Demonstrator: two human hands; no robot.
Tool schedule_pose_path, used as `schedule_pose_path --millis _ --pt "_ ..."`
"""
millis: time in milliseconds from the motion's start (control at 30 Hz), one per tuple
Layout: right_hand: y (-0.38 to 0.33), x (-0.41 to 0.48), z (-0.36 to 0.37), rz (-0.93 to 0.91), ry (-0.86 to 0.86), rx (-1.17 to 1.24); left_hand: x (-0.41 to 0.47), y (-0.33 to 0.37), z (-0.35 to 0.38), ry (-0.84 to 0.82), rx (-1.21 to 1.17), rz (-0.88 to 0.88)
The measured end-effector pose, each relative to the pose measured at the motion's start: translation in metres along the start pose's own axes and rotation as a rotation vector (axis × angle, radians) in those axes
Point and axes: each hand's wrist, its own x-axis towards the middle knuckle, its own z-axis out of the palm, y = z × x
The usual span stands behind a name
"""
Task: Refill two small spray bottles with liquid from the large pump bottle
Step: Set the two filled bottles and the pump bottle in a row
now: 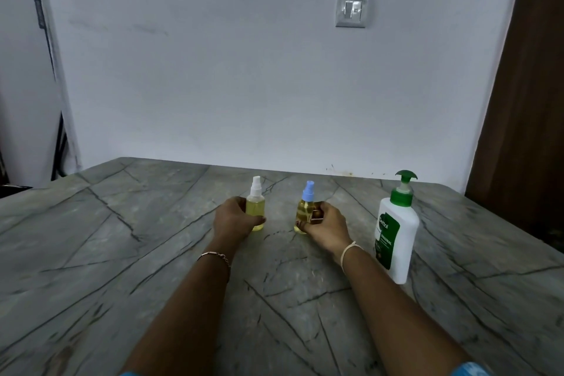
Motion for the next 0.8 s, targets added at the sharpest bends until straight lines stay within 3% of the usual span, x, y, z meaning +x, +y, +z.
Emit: schedule_pose_path --millis 800 --pt "0.012 0.008 0.010 0.011 0.097 -0.060 0.003 -0.011 0.013 0.050 -0.071 0.041"
